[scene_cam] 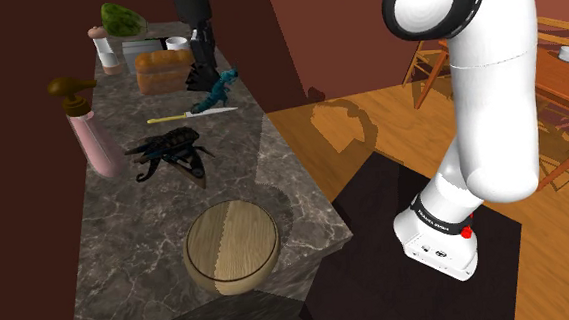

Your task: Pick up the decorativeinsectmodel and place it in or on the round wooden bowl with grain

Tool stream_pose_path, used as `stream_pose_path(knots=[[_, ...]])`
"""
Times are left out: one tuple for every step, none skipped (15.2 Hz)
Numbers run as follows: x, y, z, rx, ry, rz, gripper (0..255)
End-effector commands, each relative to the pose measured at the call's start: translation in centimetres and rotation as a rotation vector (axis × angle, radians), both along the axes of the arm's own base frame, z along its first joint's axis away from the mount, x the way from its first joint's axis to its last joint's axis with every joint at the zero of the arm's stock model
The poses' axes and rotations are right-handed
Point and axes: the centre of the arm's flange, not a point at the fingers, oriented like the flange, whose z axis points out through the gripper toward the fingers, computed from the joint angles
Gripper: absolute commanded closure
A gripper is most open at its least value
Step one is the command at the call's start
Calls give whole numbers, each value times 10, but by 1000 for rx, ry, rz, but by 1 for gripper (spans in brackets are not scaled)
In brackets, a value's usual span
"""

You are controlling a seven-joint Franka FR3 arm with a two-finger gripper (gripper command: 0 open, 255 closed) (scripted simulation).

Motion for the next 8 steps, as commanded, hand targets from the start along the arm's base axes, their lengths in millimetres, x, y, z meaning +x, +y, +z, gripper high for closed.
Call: stream_pose_path(knots=[[0, 1, 10, 0, 0, 0, 255], [0, 1, 15, 0, 0, 0, 255], [0, 1, 21, 0, 0, 0, 255], [0, 1, 23, 0, 0, 0, 255], [-11, 8, 25, 0, 0, 0, 255], [-22, 16, 27, 0, 0, 0, 255], [-32, 23, 29, 0, 0, 0, 255], [-43, 31, 30, 0, 0, 0, 255]])
